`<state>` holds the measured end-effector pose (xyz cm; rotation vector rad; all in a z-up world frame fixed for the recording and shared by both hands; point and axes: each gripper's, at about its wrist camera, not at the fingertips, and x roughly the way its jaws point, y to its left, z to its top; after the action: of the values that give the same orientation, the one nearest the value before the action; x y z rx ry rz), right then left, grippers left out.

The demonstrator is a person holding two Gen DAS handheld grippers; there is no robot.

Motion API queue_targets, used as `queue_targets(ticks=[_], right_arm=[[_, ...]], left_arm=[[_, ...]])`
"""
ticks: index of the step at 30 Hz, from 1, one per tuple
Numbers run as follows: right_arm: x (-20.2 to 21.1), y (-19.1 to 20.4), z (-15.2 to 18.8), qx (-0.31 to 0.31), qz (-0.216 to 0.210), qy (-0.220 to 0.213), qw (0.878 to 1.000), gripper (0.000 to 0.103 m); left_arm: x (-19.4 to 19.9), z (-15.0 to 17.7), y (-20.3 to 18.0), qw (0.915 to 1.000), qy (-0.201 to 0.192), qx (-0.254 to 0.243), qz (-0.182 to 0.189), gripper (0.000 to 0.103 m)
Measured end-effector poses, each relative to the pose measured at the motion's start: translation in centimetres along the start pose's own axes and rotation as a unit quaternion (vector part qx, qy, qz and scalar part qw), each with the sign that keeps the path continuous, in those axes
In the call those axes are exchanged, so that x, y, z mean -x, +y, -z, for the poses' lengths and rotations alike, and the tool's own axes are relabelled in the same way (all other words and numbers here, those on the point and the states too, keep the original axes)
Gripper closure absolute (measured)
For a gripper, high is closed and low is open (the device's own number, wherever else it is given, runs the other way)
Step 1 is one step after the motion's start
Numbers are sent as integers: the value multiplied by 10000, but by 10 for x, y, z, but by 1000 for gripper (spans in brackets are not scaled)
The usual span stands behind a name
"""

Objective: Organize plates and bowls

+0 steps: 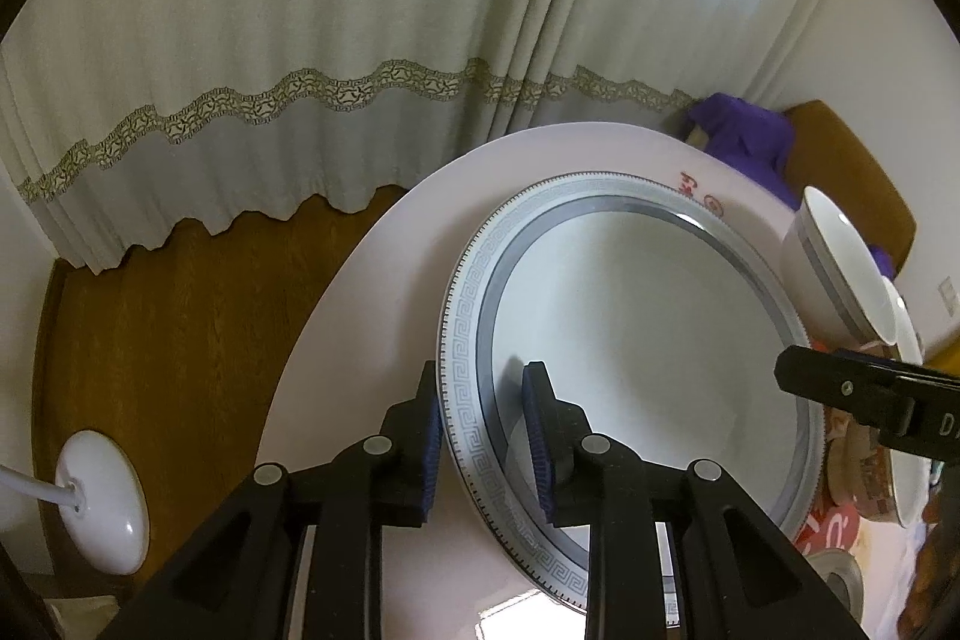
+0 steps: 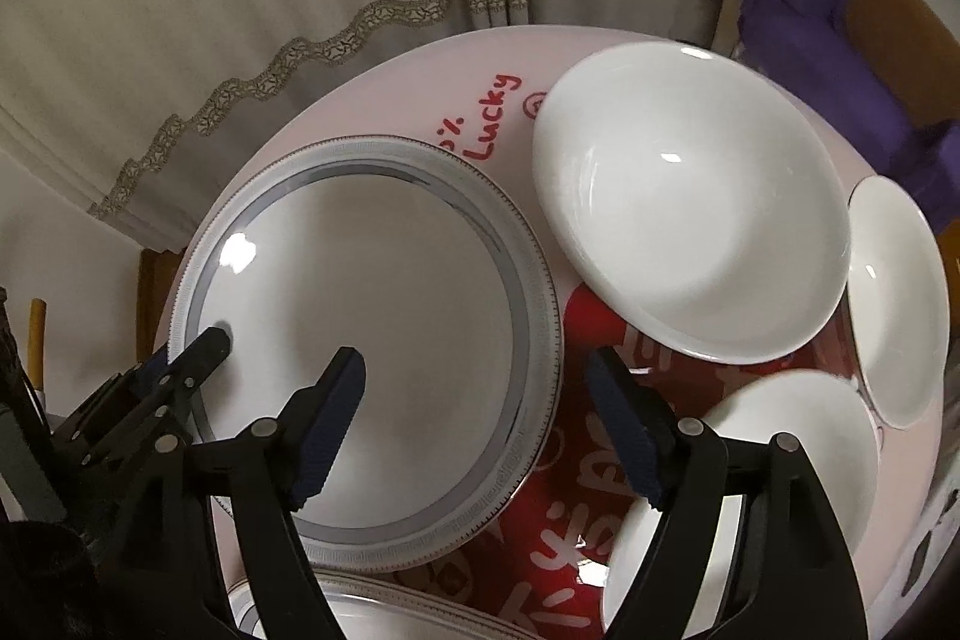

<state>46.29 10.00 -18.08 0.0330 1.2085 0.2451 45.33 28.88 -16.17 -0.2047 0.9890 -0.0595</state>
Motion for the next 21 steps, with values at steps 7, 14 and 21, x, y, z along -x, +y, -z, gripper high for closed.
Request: queue_targets(ticks=[7, 14, 21], right_arm=[[-12, 6, -2, 130, 74, 229, 9996, 26], [-11, 1, -4, -54, -76, 177, 9998, 27], [-14, 10, -2, 152, 22, 176, 9997, 26]], left_arm=[[2, -1, 0, 9999, 17, -101, -7, 80], [3, -1, 1, 9999, 47, -142, -17, 81], [3, -4, 3, 9997, -3, -169, -183, 79]])
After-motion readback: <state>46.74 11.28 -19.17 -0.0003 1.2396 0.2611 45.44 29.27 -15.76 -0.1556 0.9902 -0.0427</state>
